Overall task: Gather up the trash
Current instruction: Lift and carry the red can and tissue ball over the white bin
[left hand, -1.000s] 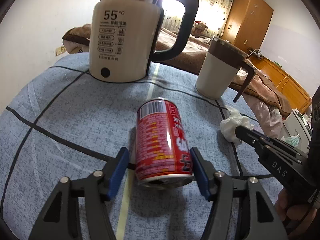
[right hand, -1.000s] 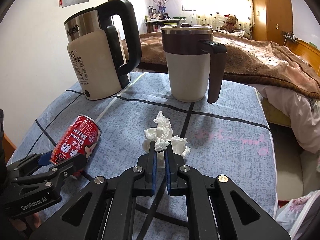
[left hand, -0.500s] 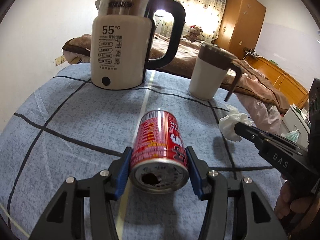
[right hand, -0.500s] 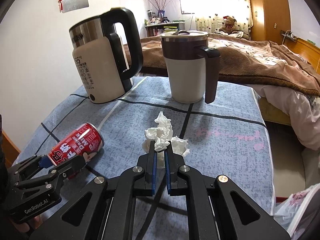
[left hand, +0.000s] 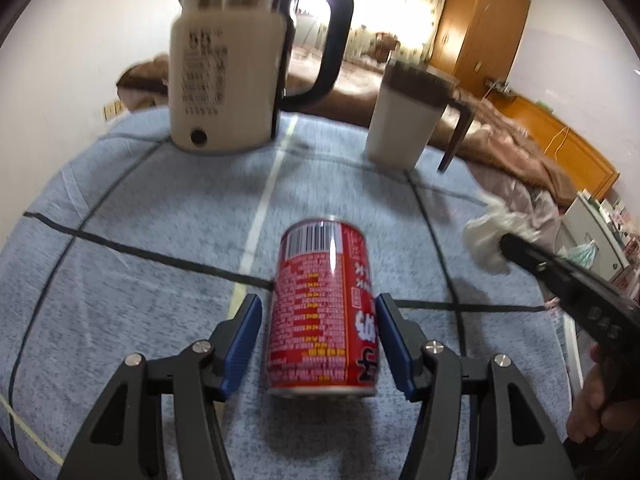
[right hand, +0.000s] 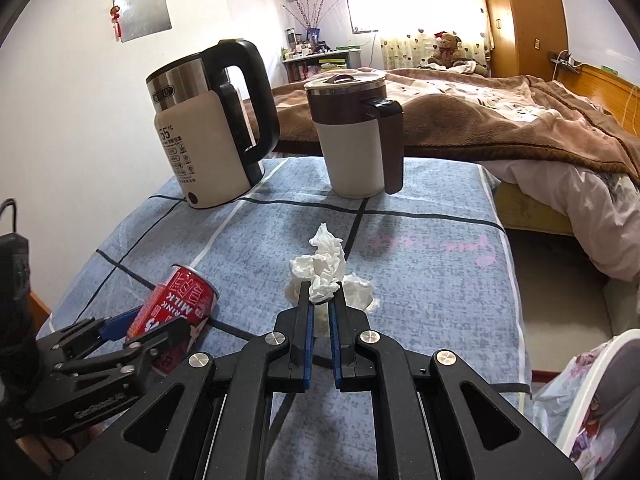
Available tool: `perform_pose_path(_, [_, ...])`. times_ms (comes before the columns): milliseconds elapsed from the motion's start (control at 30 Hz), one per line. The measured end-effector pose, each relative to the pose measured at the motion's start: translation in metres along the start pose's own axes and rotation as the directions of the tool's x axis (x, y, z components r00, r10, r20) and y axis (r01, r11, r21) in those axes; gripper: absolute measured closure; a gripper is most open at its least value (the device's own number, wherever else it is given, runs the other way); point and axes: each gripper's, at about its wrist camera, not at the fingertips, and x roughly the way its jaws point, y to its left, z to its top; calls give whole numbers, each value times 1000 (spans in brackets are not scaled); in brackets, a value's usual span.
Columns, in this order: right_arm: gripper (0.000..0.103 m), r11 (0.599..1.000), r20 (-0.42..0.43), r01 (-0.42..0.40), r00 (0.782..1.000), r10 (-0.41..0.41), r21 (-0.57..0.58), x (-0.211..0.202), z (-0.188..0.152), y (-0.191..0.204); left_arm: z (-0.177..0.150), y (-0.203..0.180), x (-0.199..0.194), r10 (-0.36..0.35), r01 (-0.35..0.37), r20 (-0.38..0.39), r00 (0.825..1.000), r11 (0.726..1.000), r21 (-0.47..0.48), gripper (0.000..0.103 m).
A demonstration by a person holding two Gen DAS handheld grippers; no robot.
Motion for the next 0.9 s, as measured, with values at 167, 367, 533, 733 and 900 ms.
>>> perform_pose_path(167, [96,1000,3,-3,1000,3,7,-1,0,-2,-4,0,0,-2,3,18,1000,1000,-16,49])
perform_pose_path(367, [96,1000,2,-3,1000,3,10,-3,-3,-2,-5,-3,-11,7,-7,45,999,1000,1,49])
perform_pose_path(533, [96,1000,21,-9,1000,8,25,-16,-7,-6,-9,-16,-26,-9,7,63,998,999,33,49])
perform_pose_path(733, [96,999,45,1,999,-4,52,-47,-16,-17,-15,-47,-46,-74,69,63,995,994,81,49])
perform_pose_path(900, [96,995,64,26,997,-32,94,-80,-28,-36,-21,-83,-58,-100,91,60,993,986,140,49])
